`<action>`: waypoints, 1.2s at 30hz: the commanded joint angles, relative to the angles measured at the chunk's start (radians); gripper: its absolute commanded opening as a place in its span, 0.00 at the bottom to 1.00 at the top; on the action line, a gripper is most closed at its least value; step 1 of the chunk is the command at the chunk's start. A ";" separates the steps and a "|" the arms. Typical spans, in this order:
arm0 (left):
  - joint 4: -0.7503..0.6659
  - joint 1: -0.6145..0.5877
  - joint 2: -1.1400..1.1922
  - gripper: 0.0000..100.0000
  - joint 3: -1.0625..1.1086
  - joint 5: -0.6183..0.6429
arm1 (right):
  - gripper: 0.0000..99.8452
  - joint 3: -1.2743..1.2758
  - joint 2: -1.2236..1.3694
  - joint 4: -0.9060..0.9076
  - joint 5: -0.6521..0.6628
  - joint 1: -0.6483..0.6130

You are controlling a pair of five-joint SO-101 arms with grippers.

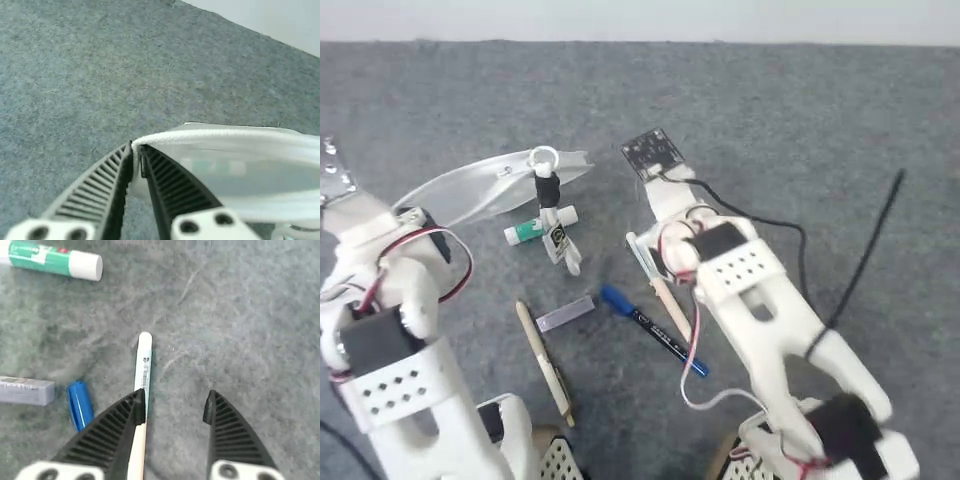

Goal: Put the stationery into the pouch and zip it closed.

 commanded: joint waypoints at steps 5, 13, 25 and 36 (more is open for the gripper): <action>0.008 -0.008 0.008 0.01 -0.022 0.012 | 0.18 -0.153 0.156 -0.015 -0.012 -0.007; 0.009 -0.008 0.008 0.01 -0.022 0.009 | 0.18 -0.210 0.262 -0.016 -0.009 -0.044; 0.028 -0.009 0.008 0.01 -0.022 0.008 | 0.12 -0.321 0.464 -0.027 -0.008 -0.091; 0.029 -0.009 0.008 0.01 -0.022 0.008 | 0.01 -0.362 0.530 0.027 0.098 -0.056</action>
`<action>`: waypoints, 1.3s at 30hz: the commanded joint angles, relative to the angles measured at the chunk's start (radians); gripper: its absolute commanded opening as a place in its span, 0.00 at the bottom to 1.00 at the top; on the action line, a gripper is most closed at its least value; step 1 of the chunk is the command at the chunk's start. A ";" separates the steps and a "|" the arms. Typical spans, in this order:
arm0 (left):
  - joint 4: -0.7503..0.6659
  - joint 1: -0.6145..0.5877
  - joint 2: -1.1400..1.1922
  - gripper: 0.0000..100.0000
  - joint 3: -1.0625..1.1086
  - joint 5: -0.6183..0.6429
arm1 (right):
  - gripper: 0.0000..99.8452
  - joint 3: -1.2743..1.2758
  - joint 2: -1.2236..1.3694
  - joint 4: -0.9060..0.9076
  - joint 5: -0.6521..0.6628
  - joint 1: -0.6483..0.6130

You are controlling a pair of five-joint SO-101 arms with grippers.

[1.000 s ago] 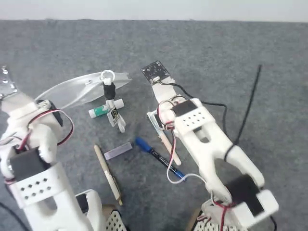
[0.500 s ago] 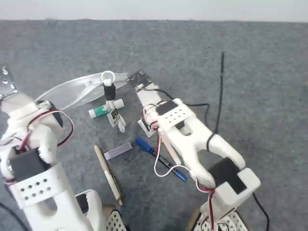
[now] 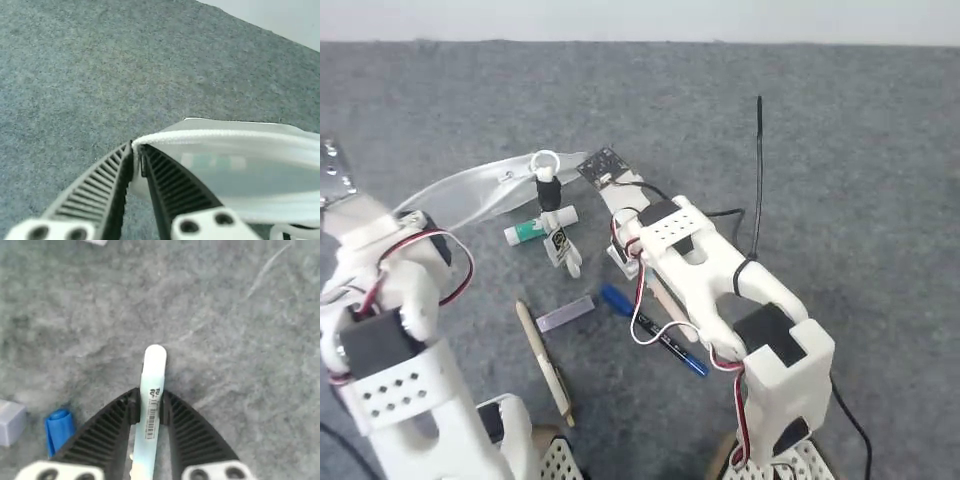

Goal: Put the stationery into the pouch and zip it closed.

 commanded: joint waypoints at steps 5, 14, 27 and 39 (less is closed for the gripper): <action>0.005 -0.009 0.014 0.01 -0.022 0.006 | 0.01 -0.049 -0.018 0.077 0.026 0.016; -0.002 -0.055 0.014 0.01 -0.022 0.006 | 0.01 -0.100 -0.007 0.226 0.028 0.062; -0.002 -0.054 0.014 0.01 -0.022 0.006 | 0.01 -0.089 0.019 0.266 0.032 0.068; -0.002 -0.052 0.014 0.01 -0.021 0.006 | 0.01 -0.023 -0.165 0.340 0.075 0.064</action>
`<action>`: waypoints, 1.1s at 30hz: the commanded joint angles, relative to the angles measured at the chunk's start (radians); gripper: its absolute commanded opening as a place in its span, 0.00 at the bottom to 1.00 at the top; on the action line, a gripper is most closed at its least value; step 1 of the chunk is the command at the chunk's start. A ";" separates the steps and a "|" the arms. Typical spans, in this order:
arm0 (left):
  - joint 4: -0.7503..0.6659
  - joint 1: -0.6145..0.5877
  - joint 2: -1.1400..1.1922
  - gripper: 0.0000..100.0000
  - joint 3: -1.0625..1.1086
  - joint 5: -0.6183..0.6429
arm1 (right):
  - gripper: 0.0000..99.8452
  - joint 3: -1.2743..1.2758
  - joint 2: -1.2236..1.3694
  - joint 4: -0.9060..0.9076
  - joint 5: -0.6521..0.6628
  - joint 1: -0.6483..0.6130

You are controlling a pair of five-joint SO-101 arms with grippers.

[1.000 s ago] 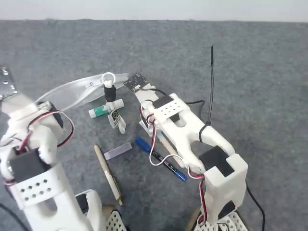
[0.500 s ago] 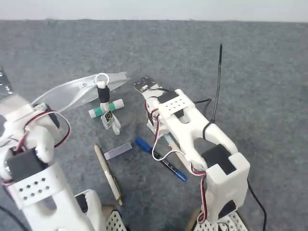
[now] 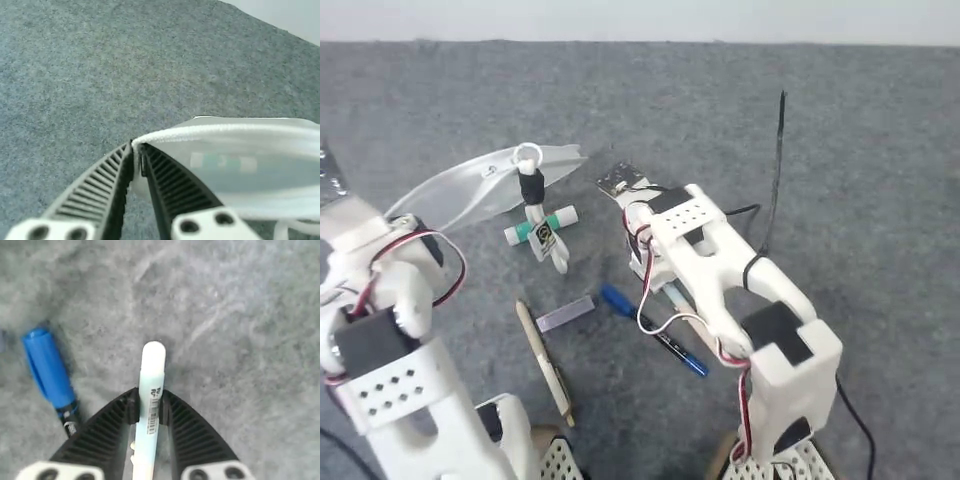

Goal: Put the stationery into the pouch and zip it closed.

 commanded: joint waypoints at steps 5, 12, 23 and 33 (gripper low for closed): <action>-0.002 -0.005 0.006 0.01 -0.022 0.014 | 0.01 0.057 -0.257 0.018 -0.114 0.008; -0.002 -0.005 0.006 0.01 -0.022 0.015 | 0.01 0.069 -0.401 0.059 -0.281 0.002; -0.003 -0.005 0.006 0.01 -0.024 0.015 | 0.01 0.161 -0.605 0.053 -0.293 -0.091; -0.003 -0.005 0.006 0.01 -0.024 0.015 | 0.01 0.334 -0.814 -0.094 -0.293 -0.104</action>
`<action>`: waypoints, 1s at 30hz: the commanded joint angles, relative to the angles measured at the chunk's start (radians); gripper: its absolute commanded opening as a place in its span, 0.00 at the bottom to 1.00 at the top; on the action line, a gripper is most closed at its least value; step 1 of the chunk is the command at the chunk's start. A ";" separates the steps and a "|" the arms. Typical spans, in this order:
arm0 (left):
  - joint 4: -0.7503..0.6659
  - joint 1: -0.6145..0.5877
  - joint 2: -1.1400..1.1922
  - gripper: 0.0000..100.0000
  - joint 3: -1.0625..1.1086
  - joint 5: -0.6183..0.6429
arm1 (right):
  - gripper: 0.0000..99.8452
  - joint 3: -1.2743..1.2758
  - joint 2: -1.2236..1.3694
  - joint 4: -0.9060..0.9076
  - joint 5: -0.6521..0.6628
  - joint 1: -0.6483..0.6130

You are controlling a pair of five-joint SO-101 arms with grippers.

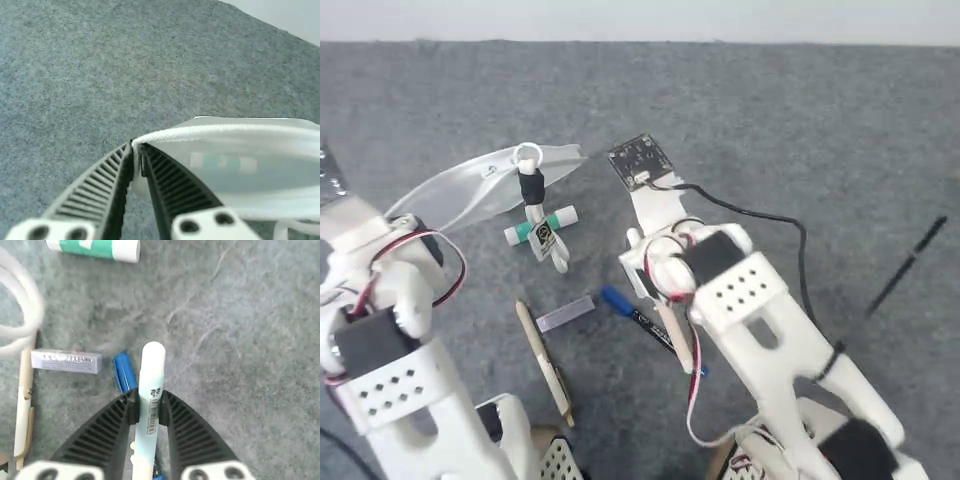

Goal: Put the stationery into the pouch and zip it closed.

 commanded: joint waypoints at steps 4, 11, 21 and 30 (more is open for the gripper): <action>-0.003 -0.005 0.006 0.01 -0.024 0.014 | 0.01 0.038 -0.150 -0.053 -0.011 -0.007; -0.003 -0.005 0.006 0.01 -0.024 0.014 | 0.01 0.044 -0.323 -0.053 -0.011 -0.007; -0.012 -0.005 0.006 0.01 -0.022 0.015 | 0.01 0.046 -0.521 -0.157 -0.005 -0.005; -0.014 -0.005 0.006 0.01 -0.022 0.015 | 0.01 0.046 -0.662 -0.282 -0.002 -0.091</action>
